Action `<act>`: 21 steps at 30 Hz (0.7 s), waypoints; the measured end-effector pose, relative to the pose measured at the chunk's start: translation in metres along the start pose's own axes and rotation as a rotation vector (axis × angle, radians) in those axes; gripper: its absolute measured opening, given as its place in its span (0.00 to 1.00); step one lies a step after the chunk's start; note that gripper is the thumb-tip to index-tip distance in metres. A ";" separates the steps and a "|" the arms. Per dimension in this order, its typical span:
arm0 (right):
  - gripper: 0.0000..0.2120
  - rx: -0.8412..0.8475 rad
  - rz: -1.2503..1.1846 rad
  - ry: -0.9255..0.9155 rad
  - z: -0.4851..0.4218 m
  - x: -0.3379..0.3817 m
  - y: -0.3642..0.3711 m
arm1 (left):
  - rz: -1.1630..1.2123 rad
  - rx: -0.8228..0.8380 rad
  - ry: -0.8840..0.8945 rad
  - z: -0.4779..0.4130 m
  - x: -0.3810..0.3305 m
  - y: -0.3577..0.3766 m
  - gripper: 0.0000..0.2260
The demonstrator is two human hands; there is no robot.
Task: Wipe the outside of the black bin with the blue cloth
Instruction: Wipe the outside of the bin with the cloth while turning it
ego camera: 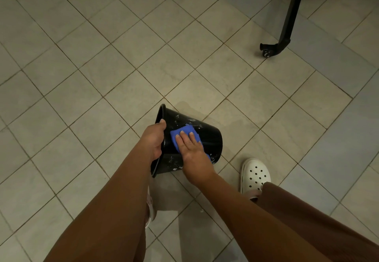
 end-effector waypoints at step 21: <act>0.35 0.016 -0.015 -0.017 0.002 0.020 0.006 | -0.065 0.021 0.081 0.001 0.004 0.002 0.16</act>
Point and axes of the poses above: each hand's wrist, its own z-axis away from the middle knuckle, its own y-axis out of the palm, x = y × z, the point moved 1 cm from there along -z, towards the middle knuckle, and after that the axes turned 6 degrees about y, right-handed, at the moved point
